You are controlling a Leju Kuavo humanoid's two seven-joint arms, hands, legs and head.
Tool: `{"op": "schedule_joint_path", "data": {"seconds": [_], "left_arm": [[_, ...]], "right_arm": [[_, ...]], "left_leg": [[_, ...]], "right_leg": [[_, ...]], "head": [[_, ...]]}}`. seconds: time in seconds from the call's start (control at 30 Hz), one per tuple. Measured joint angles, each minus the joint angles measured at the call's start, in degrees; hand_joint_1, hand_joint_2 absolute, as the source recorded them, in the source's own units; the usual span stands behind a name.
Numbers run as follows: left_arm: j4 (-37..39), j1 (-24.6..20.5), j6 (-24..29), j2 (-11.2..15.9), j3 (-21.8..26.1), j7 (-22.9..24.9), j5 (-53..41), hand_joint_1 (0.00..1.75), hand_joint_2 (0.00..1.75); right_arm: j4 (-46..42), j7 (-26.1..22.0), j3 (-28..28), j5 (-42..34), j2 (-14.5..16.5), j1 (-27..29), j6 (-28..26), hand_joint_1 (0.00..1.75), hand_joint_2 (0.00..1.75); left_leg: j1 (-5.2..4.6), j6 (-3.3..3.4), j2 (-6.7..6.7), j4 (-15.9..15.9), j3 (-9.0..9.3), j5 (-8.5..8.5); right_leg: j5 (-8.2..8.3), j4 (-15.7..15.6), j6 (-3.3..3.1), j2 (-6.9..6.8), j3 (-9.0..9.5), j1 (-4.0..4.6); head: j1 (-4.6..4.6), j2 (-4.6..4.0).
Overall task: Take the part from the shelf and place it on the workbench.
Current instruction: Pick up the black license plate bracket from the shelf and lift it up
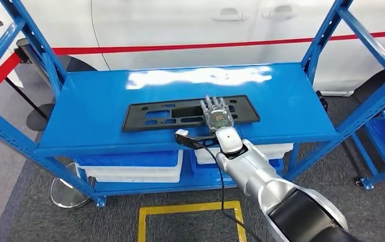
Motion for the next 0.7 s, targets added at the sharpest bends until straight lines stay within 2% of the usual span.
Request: {"op": "schedule_joint_path", "data": {"seconds": [0.03, 0.07, 0.1, 0.17, 0.2, 0.23, 0.27, 0.33, 0.37, 0.4, 0.53, 0.7], "left_arm": [[0.00, -0.08, -0.20, 0.01, 0.00, -0.24, 0.01, 0.00, 0.00], [0.00, -0.22, -0.34, 0.02, 0.01, -0.43, 0.03, 0.00, 0.00], [0.00, -0.32, -0.39, 0.01, 0.01, -0.60, 0.07, 0.00, 0.00], [0.00, -0.44, -0.44, -0.03, 0.00, -0.78, 0.12, 0.00, 0.00], [0.00, -0.41, -0.47, -0.05, 0.00, -0.83, 0.11, 0.00, 0.00], [0.00, -0.35, -0.48, -0.05, 0.01, -0.84, 0.08, 0.00, 0.00], [0.00, -0.29, -0.47, -0.05, 0.01, -0.83, 0.02, 0.00, 0.00], [0.01, -0.19, -0.43, -0.15, 0.01, -0.78, -0.09, 0.00, 0.00], [0.04, -0.18, -0.41, -0.25, 0.01, -0.72, -0.13, 0.00, 0.00], [0.07, -0.22, -0.39, -0.34, 0.00, -0.67, -0.16, 0.00, 0.00], [0.11, -0.27, -0.25, -0.42, -0.01, -0.61, -0.44, 0.00, 0.00], [0.11, -0.14, -0.17, -0.40, 0.01, -0.79, -0.60, 0.00, 0.00]], "right_arm": [[-0.14, -1.54, -0.84, -1.45, 0.33, 0.07, 0.82, 0.00, 1.75], [-0.25, -2.72, -1.52, -2.50, 0.63, 0.33, 1.41, 0.00, 1.75], [-0.31, -3.50, -2.09, -3.20, 0.86, 0.72, 1.80, 0.00, 1.75], [-0.31, -4.19, -3.03, -3.80, 1.26, 1.50, 2.29, 0.00, 1.75], [-0.31, -4.36, -3.40, -3.90, 1.43, 1.81, 2.60, 0.00, 1.75], [-0.31, -4.49, -3.68, -3.93, 1.61, 2.04, 2.98, 0.00, 1.75], [-0.31, -4.59, -3.92, -3.94, 1.72, 2.27, 3.37, 0.00, 1.75], [-0.31, -4.65, -4.29, -3.93, 1.88, 2.76, 3.75, 0.00, 1.75], [-0.31, -4.60, -4.47, -3.92, 1.96, 2.95, 3.75, 0.00, 1.75], [-0.31, -4.56, -4.58, -3.92, 2.09, 3.08, 3.67, 0.00, 1.75], [-0.31, -4.83, -5.23, -4.74, 2.50, 3.34, 3.53, 0.00, 1.75], [-0.38, -5.46, -6.45, -5.76, 2.77, 3.32, 3.60, 0.00, 1.75]], "left_leg": [[0.04, 0.46, 0.02, -0.25, 0.52, -0.39], [0.17, 0.85, 0.04, -0.56, 1.14, -0.72], [0.21, 1.11, 0.01, -0.79, 1.68, -1.05], [0.08, 1.36, -0.06, -0.92, 2.46, -1.79], [-0.02, 1.38, -0.10, -0.91, 2.82, -2.15], [-0.16, 1.37, -0.14, -0.91, 3.28, -2.51], [-0.32, 1.37, -0.19, -0.92, 3.81, -2.84], [-0.59, 1.32, -0.29, -1.00, 4.85, -3.38], [-0.71, 1.21, -0.32, -1.02, 5.18, -3.59], [-0.72, 1.03, -0.32, -1.05, 5.36, -3.75], [-0.59, 0.60, -0.24, -1.01, 5.78, -4.49], [-0.50, 0.25, -0.24, -1.20, 6.09, -4.36]], "right_leg": [[-0.64, 0.68, 0.29, -0.21, 0.08, -0.06], [-1.64, 2.50, 0.50, -0.44, -0.60, -0.07], [-2.96, 5.74, 0.64, -0.68, -2.36, -0.07], [-5.22, 13.66, 0.82, -0.86, -7.75, -0.03], [-5.20, 16.14, 0.80, -0.87, -10.00, 0.01], [-3.90, 16.47, 0.64, -0.88, -11.21, 0.10], [-1.57, 14.57, 0.30, -0.91, -11.23, 0.24], [3.80, 6.83, -0.98, -0.99, -8.82, 0.79], [5.50, 3.44, -1.62, -1.14, -7.67, 1.08], [6.36, 1.25, -2.10, -1.25, -6.91, 1.37], [6.54, 0.01, -1.74, -1.24, -6.22, 1.62], [6.45, 0.05, -2.04, -1.23, -6.00, 1.73]], "head": [[0.05, 0.00], [0.10, 0.00], [0.16, -0.01], [0.18, -0.01], [0.18, -0.01], [0.19, -0.01], [0.19, -0.02], [0.20, -0.02], [0.10, -0.02], [0.01, -0.02], [-0.17, -0.02], [-0.18, -0.02]]}}
